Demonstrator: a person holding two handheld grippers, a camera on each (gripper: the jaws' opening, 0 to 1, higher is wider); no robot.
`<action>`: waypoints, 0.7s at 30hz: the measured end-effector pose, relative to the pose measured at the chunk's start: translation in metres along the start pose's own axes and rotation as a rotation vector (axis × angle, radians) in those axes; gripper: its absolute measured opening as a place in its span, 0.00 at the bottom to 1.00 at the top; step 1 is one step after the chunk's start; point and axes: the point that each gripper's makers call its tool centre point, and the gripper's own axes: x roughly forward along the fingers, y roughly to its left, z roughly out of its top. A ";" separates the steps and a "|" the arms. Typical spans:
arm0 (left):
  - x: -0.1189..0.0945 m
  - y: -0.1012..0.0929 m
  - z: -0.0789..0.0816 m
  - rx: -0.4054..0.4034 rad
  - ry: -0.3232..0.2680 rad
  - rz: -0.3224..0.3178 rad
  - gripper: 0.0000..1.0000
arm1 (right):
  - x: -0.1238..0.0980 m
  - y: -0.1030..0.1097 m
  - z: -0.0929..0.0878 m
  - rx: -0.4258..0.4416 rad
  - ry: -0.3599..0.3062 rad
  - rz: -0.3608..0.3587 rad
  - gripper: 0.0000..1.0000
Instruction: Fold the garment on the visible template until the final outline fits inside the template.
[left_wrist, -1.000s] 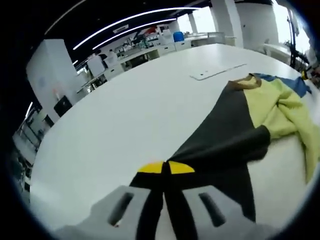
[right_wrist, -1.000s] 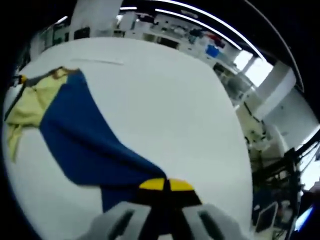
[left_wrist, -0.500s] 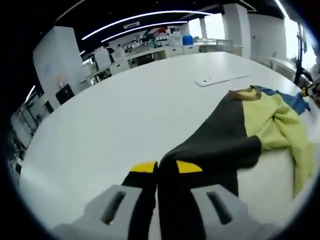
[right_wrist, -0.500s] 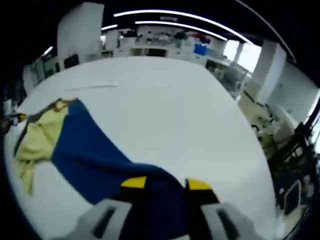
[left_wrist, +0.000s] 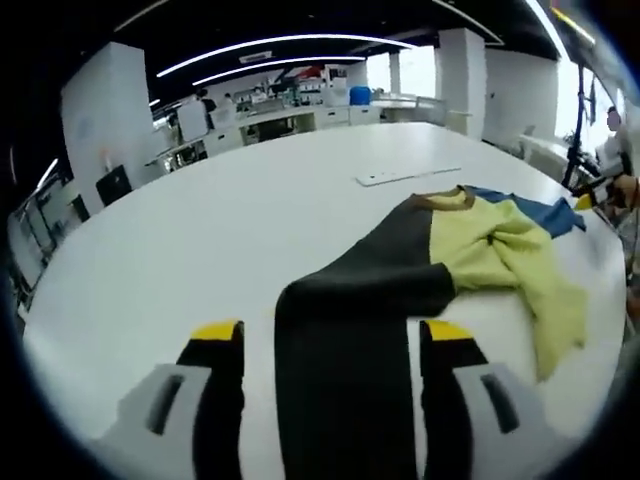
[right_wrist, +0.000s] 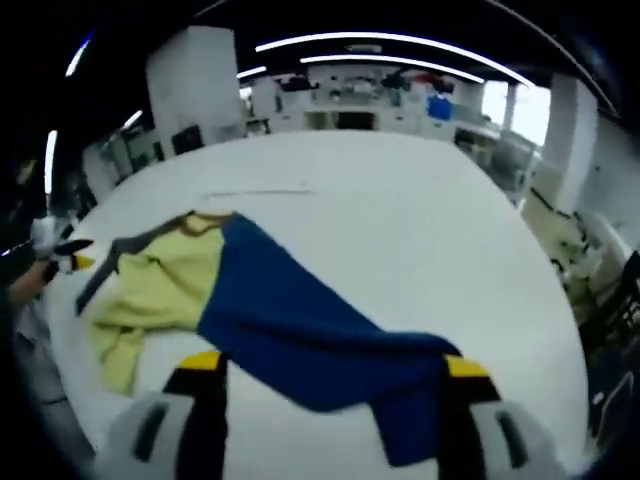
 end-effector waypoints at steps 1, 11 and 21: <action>-0.003 -0.004 0.001 -0.006 -0.007 -0.007 0.77 | 0.000 0.007 0.002 -0.007 -0.005 0.014 0.90; -0.034 -0.041 0.003 -0.022 -0.054 -0.074 0.96 | -0.006 0.115 0.003 -0.109 -0.034 0.215 0.93; -0.055 -0.074 0.000 -0.026 -0.080 -0.128 0.99 | -0.011 0.208 -0.012 -0.163 -0.032 0.381 0.82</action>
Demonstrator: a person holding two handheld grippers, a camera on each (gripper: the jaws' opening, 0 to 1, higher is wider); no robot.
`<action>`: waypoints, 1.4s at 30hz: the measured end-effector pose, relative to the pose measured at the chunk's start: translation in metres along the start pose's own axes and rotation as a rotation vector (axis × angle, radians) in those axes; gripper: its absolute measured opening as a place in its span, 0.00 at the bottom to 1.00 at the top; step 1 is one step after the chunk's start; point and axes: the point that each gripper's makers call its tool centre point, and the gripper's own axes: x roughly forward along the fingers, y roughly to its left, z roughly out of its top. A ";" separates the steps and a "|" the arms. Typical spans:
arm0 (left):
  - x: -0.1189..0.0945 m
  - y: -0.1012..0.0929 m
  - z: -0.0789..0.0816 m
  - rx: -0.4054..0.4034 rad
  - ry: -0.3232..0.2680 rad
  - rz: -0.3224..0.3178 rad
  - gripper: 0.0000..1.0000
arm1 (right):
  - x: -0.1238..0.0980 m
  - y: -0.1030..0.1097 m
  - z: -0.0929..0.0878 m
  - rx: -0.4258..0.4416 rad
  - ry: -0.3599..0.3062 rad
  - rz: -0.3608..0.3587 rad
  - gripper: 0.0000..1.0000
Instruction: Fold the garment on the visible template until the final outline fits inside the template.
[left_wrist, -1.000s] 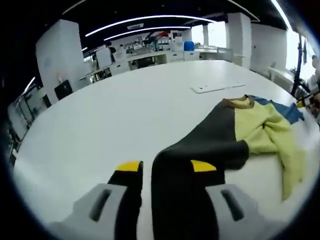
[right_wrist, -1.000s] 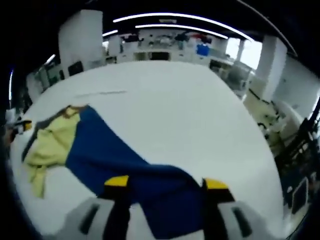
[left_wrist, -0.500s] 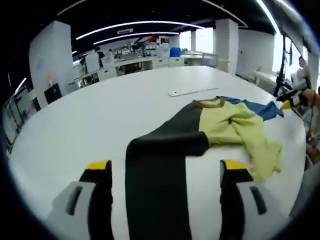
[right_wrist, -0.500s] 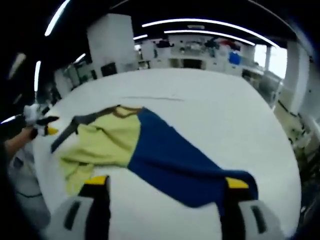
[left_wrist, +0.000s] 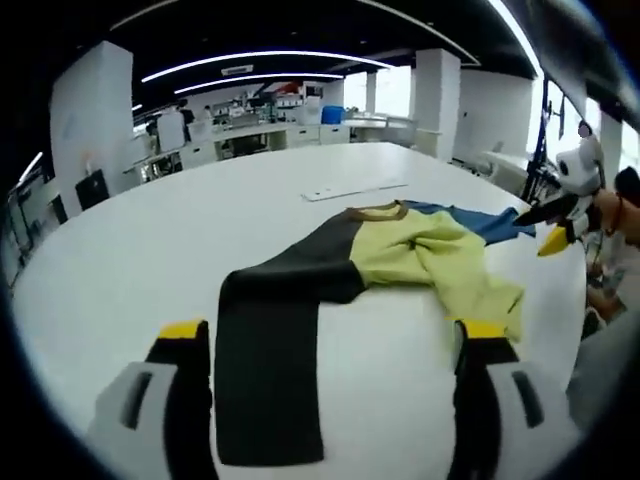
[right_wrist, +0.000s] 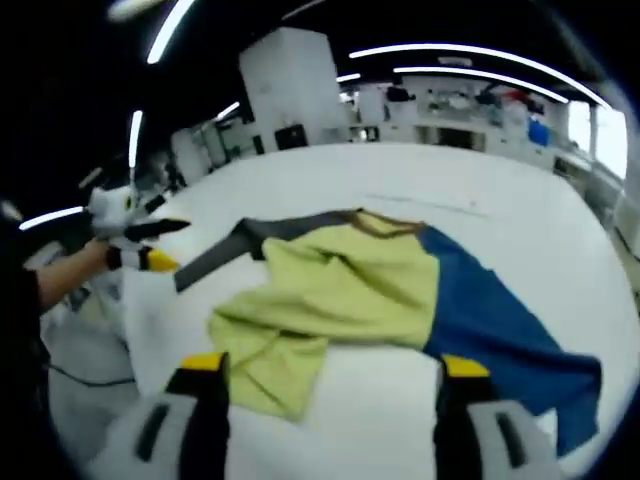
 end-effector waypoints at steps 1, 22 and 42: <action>0.000 -0.001 0.001 -0.005 -0.005 -0.006 0.99 | 0.002 0.006 -0.001 -0.001 0.000 0.006 0.81; -0.019 -0.045 -0.016 -0.004 0.006 -0.091 0.98 | 0.050 0.079 -0.030 0.009 0.075 0.066 0.38; -0.020 -0.057 -0.032 0.044 0.056 -0.112 0.94 | 0.069 0.083 -0.040 0.115 0.092 0.045 0.02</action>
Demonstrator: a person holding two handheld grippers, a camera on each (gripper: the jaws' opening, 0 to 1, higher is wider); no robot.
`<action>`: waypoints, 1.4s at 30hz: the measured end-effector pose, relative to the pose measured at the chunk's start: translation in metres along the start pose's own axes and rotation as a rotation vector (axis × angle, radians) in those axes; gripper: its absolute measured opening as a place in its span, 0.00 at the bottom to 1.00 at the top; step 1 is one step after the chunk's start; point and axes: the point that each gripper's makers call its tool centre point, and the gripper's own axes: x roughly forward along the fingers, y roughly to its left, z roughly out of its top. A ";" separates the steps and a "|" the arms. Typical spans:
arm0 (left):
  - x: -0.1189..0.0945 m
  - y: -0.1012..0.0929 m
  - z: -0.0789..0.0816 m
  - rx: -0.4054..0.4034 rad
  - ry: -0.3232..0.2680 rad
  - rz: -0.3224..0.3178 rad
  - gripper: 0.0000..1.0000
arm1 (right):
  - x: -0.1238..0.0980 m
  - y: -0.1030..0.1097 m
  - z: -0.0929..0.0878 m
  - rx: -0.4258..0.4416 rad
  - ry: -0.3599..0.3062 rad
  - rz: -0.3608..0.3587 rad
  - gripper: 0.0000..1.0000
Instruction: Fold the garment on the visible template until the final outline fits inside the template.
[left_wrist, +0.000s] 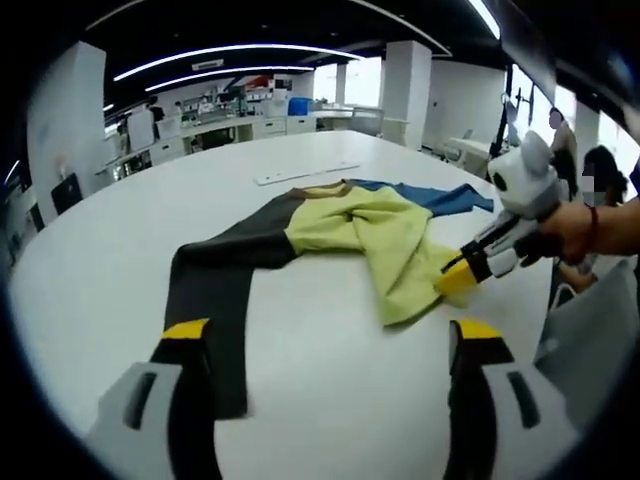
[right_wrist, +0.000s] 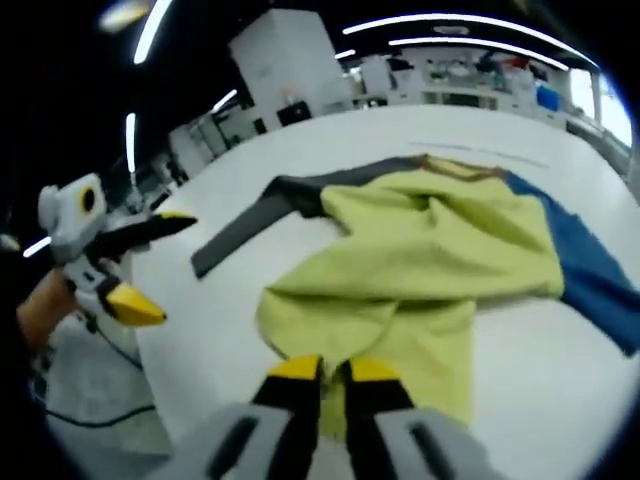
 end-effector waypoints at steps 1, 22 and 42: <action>0.000 -0.001 0.000 0.002 0.001 -0.003 0.94 | -0.002 0.001 0.002 0.011 -0.008 0.010 0.00; 0.005 -0.015 0.004 -0.014 0.003 -0.024 0.84 | -0.069 -0.032 0.035 -0.100 -0.089 -0.068 0.00; 0.021 -0.046 0.004 -0.048 -0.001 -0.077 0.72 | -0.137 -0.100 0.034 0.006 -0.152 -0.209 0.00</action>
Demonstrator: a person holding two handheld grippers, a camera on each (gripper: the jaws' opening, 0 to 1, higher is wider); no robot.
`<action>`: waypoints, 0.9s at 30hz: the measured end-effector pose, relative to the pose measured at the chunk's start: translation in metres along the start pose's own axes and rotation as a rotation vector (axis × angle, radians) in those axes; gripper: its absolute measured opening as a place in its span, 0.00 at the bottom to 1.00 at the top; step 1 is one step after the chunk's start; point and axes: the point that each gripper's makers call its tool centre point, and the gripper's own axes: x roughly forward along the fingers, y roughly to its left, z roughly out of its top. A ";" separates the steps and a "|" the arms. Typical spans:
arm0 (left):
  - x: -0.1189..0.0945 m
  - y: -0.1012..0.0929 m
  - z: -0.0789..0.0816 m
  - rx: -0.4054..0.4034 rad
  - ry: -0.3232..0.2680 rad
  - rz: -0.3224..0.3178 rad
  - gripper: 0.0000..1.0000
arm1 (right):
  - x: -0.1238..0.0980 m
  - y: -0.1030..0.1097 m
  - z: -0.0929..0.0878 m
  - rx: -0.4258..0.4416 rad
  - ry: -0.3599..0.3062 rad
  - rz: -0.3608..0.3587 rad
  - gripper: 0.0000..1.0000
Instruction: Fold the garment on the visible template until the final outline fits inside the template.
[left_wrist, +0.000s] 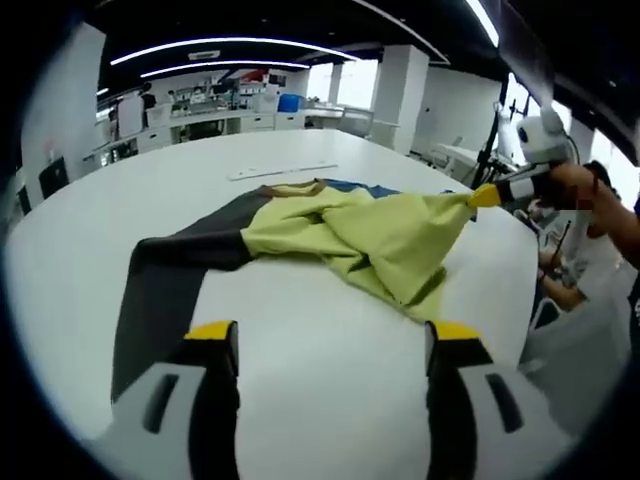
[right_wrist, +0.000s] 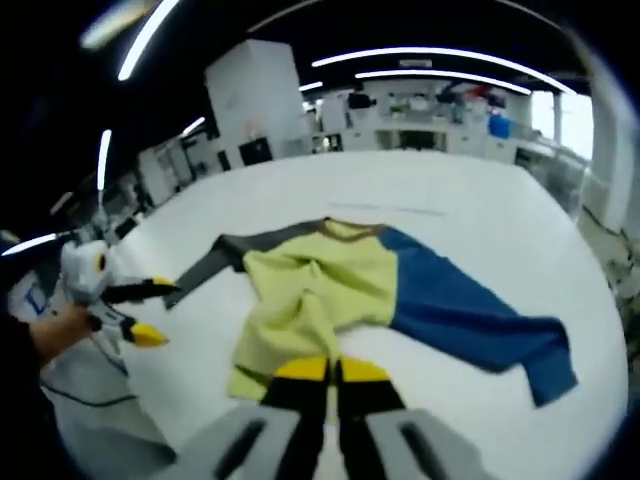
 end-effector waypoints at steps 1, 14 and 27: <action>0.002 -0.002 -0.001 0.008 0.003 -0.007 0.71 | -0.001 -0.002 0.000 0.003 -0.002 -0.004 0.00; 0.027 -0.039 0.004 -0.063 -0.009 -0.048 0.58 | -0.015 -0.035 -0.002 0.029 -0.005 -0.076 0.00; 0.057 -0.066 -0.012 -0.183 0.045 -0.002 0.33 | -0.018 -0.052 -0.020 0.076 0.005 -0.115 0.00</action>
